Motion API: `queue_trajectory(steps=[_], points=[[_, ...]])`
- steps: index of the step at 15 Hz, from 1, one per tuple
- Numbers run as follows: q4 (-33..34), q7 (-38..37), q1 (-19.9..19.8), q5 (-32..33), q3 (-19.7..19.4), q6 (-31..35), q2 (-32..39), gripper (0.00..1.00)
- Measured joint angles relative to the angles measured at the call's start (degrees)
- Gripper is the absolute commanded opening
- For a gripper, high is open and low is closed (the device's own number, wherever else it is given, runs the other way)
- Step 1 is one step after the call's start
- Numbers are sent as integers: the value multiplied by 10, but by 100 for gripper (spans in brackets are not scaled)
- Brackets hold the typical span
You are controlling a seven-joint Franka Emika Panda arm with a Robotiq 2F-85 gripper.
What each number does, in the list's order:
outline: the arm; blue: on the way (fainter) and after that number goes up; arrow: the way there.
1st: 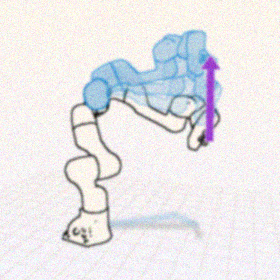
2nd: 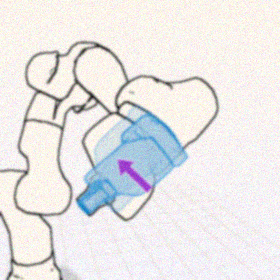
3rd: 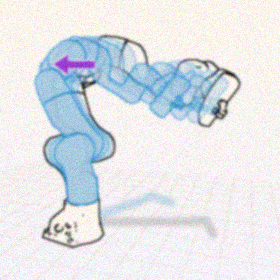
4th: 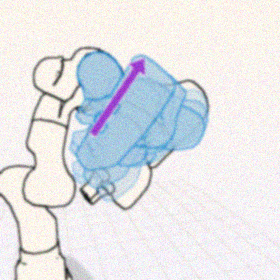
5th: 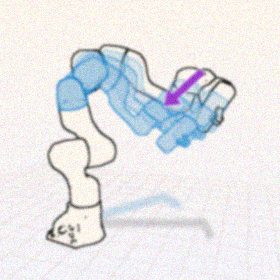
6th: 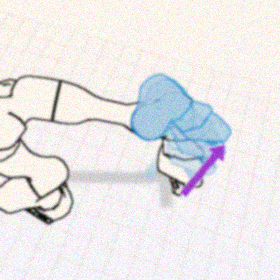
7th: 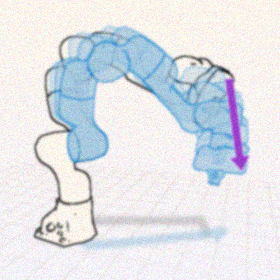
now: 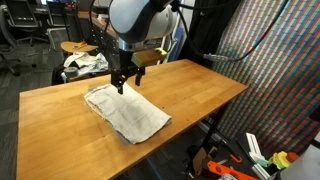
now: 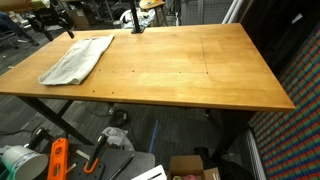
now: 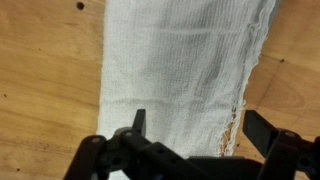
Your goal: Fold the cloth once
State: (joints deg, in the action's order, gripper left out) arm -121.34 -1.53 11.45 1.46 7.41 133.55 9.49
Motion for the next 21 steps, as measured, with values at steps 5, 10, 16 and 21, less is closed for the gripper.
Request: queue_trajectory(steps=[5,10,16,21], points=[[-30,29,-22,-30,-2,-85,-80,100],[-15,47,-43,-44,-14,-168,-100,100],[23,67,-35,-54,4,-260,-79,100],[65,71,-25,-53,15,-280,-32,100]])
